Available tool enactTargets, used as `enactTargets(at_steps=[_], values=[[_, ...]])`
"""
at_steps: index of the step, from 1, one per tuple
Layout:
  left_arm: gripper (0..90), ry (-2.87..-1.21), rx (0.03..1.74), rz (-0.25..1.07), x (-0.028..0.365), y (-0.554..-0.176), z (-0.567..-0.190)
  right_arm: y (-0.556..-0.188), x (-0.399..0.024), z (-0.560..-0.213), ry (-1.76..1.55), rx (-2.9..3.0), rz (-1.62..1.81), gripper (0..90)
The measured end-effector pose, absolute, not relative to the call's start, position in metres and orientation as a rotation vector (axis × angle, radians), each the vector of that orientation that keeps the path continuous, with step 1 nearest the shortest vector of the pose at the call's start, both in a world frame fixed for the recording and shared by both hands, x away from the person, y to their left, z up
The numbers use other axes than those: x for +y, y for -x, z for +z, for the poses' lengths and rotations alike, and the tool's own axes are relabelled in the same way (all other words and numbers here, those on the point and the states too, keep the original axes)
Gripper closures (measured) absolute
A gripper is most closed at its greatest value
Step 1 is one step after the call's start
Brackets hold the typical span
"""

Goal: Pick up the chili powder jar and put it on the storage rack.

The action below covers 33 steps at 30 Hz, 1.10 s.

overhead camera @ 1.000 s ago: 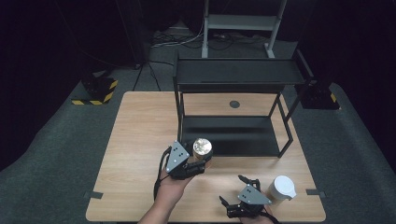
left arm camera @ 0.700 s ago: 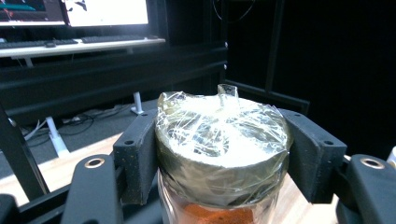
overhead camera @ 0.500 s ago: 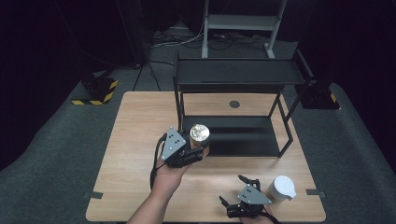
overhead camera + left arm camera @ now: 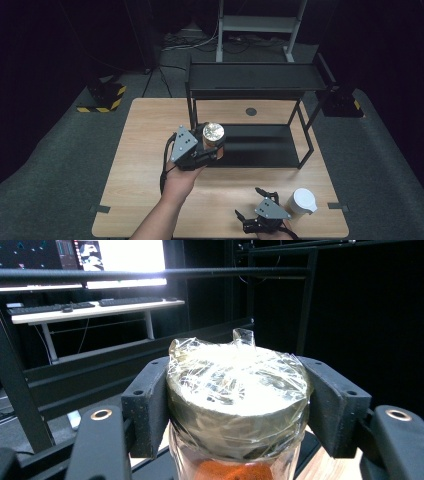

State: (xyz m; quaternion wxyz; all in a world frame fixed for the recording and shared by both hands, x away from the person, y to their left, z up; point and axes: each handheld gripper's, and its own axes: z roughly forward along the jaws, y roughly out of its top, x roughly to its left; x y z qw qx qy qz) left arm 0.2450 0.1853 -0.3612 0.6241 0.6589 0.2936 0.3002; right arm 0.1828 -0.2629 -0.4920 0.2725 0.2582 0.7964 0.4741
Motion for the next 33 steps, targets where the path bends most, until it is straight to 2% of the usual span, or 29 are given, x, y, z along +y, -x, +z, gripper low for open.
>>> enactTargets(at_steps=[33], values=[[34.0,-1.425,0.645,0.742,0.175,-0.265,-0.313,-0.184,-0.264,-0.492,-0.704,2.145,1.283,0.0]])
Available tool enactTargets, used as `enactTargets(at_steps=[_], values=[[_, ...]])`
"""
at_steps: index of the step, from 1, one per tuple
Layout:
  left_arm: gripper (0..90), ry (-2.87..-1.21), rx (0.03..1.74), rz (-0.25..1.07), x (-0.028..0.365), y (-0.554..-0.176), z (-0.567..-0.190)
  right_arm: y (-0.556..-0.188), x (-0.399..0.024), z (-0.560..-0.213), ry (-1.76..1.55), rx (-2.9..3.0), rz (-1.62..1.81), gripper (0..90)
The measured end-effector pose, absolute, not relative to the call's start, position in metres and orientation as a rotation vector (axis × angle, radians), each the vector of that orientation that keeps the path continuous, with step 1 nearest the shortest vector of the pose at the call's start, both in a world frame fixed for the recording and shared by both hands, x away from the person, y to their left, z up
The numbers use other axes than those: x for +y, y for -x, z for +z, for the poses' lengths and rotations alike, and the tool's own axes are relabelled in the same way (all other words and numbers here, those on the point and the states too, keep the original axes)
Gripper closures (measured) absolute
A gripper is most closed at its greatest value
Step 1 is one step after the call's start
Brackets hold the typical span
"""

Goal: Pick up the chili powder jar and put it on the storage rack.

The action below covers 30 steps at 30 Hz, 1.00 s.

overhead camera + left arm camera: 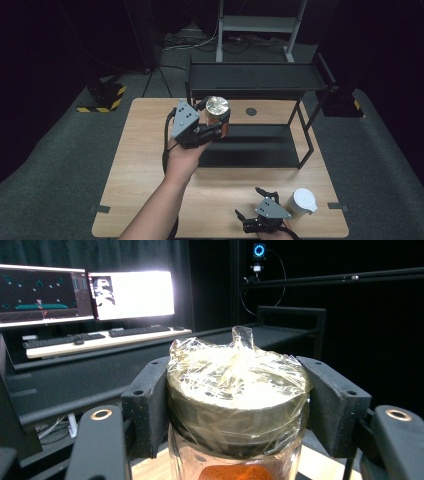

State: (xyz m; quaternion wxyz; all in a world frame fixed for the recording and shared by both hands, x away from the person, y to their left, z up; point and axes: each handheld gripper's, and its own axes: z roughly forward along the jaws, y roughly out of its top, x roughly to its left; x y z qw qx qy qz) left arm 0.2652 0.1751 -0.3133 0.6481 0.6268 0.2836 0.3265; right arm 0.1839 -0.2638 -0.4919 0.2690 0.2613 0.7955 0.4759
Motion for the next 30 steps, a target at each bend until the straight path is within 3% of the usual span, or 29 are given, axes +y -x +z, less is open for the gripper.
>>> enactTargets(at_steps=[30], values=[[34.0,-1.368,0.624,0.808,0.159,-0.29,-0.272,-0.184,-0.265,-0.492,-0.716,2.141,1.297,0.0]])
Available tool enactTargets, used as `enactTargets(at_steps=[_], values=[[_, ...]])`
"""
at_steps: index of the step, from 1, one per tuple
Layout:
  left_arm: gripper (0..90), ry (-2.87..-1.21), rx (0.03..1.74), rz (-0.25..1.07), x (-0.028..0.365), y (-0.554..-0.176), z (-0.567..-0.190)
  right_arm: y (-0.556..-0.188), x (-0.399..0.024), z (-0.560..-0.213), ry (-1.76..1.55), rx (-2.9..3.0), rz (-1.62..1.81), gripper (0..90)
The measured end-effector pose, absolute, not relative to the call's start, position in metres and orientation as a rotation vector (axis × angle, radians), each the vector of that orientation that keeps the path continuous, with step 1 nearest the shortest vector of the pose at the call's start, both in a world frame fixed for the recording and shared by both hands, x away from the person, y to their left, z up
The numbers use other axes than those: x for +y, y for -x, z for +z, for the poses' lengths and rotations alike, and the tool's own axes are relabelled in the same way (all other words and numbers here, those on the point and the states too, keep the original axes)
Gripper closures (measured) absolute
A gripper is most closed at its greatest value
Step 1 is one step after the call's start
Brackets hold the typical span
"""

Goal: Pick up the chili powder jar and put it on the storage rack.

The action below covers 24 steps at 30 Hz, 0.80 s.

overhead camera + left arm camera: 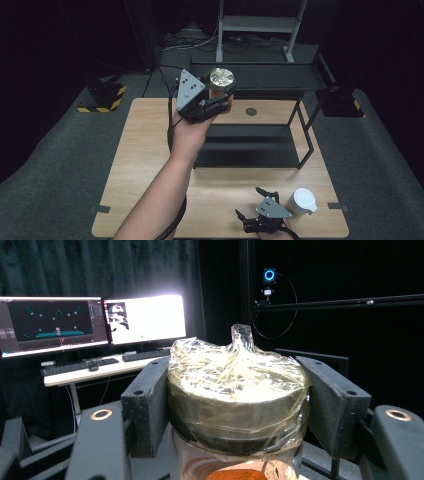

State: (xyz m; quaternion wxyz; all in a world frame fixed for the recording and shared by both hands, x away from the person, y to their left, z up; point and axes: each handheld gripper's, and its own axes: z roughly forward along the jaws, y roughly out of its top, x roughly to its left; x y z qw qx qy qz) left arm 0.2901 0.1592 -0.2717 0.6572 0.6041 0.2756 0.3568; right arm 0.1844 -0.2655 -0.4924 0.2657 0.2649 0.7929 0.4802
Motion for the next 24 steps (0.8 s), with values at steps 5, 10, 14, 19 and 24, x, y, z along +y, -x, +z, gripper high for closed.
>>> enactTargets(at_steps=[5,10,14,19,24], values=[[34.0,-1.363,0.623,0.819,0.155,-0.294,-0.266,-0.185,-0.266,-0.492,-0.717,2.142,1.298,0.0],[34.0,-1.365,0.625,0.821,0.151,-0.302,-0.264,-0.184,-0.266,-0.493,-0.718,2.14,1.302,0.0],[34.0,-1.361,0.631,0.821,0.149,-0.311,-0.264,-0.185,-0.266,-0.492,-0.716,2.143,1.3,0.0],[34.0,-1.355,0.64,0.816,0.147,-0.317,-0.261,-0.185,-0.266,-0.493,-0.714,2.142,1.302,0.0],[34.0,-1.362,0.642,0.826,0.142,-0.323,-0.258,-0.185,-0.267,-0.493,-0.714,2.143,1.306,0.0]])
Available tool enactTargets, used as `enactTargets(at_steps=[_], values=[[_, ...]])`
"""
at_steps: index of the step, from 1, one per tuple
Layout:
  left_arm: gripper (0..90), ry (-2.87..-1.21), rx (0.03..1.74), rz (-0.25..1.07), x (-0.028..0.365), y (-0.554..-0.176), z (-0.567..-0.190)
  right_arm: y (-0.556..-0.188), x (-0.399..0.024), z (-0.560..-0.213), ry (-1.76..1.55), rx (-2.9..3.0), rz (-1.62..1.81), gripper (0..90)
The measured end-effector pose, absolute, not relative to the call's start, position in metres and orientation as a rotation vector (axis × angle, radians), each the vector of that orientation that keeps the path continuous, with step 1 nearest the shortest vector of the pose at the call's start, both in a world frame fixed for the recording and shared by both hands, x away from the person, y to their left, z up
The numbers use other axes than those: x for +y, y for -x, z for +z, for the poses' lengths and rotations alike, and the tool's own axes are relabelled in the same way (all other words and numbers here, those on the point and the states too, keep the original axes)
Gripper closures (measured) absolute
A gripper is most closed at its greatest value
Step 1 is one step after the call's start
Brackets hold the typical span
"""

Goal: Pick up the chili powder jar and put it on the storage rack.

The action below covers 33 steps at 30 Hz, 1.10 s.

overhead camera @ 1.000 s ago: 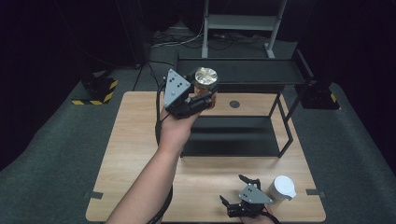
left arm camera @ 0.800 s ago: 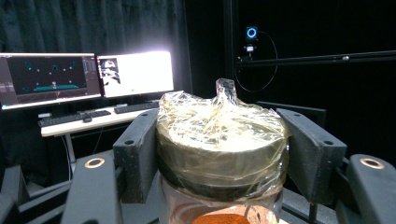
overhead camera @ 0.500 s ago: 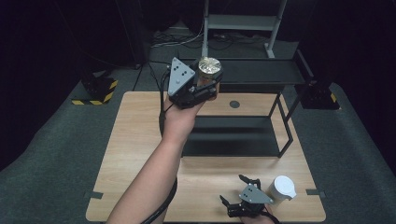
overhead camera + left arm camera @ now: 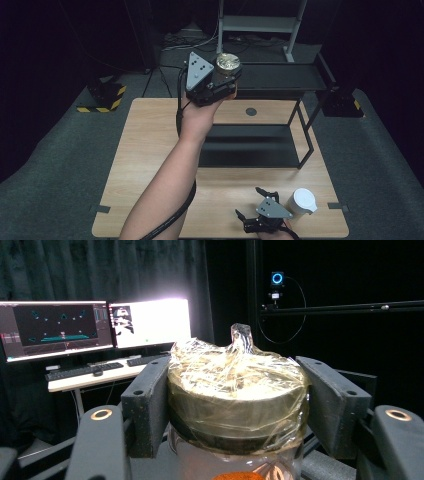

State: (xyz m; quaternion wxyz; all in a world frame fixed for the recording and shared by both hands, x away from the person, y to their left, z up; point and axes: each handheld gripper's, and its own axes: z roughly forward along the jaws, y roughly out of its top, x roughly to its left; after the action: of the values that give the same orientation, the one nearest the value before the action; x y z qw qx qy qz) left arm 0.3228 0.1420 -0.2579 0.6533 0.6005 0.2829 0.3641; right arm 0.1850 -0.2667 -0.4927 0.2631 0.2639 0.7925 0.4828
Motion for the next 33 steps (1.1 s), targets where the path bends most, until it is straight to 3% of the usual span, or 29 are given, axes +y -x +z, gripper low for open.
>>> enactTargets(at_steps=[33], values=[[34.0,-1.34,0.753,0.869,0.137,-0.36,-0.259,-0.186,-0.271,-0.494,-0.726,2.137,1.33,0.0]])
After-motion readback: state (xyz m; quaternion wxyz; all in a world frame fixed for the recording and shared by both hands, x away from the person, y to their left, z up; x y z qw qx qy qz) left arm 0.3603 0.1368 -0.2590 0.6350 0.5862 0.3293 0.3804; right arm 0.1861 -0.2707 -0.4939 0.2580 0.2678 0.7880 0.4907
